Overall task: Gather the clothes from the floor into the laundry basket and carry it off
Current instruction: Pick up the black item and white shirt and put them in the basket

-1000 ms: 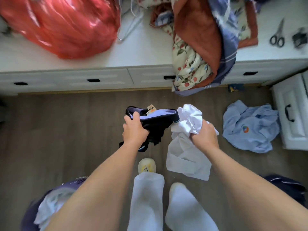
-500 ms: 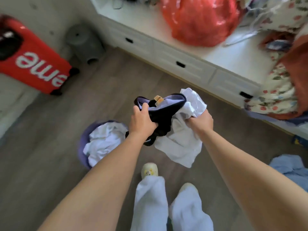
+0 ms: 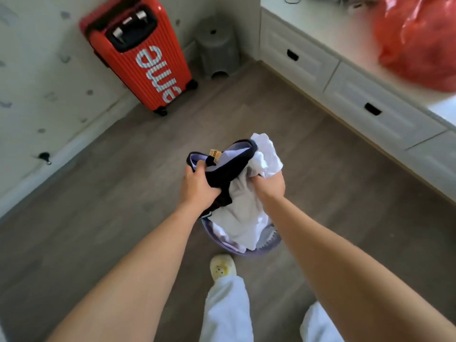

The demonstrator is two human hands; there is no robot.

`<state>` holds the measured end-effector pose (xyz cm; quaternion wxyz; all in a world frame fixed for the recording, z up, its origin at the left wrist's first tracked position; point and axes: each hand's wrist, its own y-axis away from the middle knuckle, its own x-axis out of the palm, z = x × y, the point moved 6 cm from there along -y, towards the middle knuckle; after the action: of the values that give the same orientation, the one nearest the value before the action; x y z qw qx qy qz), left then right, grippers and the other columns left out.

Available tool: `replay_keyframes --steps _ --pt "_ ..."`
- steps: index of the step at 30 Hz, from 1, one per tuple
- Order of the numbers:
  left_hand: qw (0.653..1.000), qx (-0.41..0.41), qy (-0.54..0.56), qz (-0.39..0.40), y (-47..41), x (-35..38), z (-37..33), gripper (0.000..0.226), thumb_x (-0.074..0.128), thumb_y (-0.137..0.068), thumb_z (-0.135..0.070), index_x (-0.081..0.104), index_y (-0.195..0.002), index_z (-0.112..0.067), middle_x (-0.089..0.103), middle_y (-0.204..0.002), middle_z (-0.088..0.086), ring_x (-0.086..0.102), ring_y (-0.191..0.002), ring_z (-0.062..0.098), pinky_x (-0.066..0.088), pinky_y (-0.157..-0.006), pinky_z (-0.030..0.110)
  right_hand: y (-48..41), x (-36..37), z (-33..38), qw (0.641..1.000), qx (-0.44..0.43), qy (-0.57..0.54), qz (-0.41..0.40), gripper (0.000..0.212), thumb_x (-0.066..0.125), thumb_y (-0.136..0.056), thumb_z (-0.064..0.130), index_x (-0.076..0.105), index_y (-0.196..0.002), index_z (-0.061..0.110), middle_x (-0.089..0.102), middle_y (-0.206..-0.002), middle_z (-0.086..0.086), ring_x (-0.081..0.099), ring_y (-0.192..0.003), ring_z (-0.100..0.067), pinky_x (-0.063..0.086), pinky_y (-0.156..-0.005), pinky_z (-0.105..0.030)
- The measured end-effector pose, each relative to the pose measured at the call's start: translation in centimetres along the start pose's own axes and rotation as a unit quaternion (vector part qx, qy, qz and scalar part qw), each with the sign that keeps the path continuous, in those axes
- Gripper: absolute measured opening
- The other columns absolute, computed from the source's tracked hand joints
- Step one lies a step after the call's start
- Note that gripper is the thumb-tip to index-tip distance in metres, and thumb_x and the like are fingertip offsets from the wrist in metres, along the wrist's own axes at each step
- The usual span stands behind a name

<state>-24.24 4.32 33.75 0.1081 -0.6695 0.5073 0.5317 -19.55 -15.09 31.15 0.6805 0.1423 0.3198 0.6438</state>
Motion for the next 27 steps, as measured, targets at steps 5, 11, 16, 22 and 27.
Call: replay_keyframes --steps 5,11,16,22,27 --pt "1.0 -0.013 0.01 0.016 -3.3 0.0 4.7 0.066 0.072 -0.07 -0.029 0.042 -0.128 -0.019 0.042 -0.128 0.014 0.054 -0.107 0.04 0.05 -0.082 0.042 -0.7 5.1 -1.5 1.0 -0.005 0.022 0.007 0.042 0.061 -0.081 0.024 0.052 -0.122 0.029 0.067 -0.104 0.001 0.064 -0.095 -0.021 0.051 -0.077 -0.032" --pt "0.992 -0.007 0.089 0.083 -5.9 8.0 6.6 0.066 0.074 -0.067 -0.03 0.046 -0.126 -0.02 0.049 -0.128 0.013 0.055 -0.11 0.037 0.046 -0.082 0.036 -4.8 2.7 -7.8 0.992 -0.031 0.09 -0.081 0.044 0.068 -0.075 0.02 0.06 -0.119 0.018 0.065 -0.108 0.0 0.064 -0.096 -0.02 0.046 -0.074 -0.024" --pt "0.991 0.024 0.067 0.111 -6.4 15.7 6.6 0.063 0.076 -0.07 -0.03 0.045 -0.123 -0.018 0.044 -0.119 0.011 0.052 -0.11 0.037 0.046 -0.083 0.04 -7.6 1.4 -15.0 0.976 0.022 0.177 -0.128 0.053 0.062 -0.075 0.013 0.047 -0.126 0.015 0.048 -0.123 -0.009 0.056 -0.1 -0.029 0.048 -0.081 -0.036" --pt "0.982 0.009 -0.125 0.143 -7.3 21.4 10.6 0.096 0.076 -0.076 -0.03 0.009 -0.145 -0.035 0.021 -0.139 0.013 0.041 -0.119 0.036 0.047 -0.085 0.048 -8.7 4.8 -20.6 0.926 -0.056 0.372 0.031 0.108 0.073 -0.073 0.023 0.001 -0.152 0.034 0.011 -0.155 -0.007 0.025 -0.138 -0.032 0.028 -0.113 -0.047" --pt "0.977 0.058 -0.097 0.181 -8.1 23.5 12.8 0.119 0.066 -0.074 -0.057 -0.031 -0.141 -0.041 -0.033 -0.154 -0.004 0.002 -0.145 0.034 0.032 -0.108 0.055 -9.1 7.3 -24.2 0.853 -0.105 0.471 0.199 0.128 0.074 -0.062 0.064 -0.017 -0.149 0.04 -0.027 -0.158 0.007 -0.024 -0.146 -0.031 0.002 -0.118 -0.053"
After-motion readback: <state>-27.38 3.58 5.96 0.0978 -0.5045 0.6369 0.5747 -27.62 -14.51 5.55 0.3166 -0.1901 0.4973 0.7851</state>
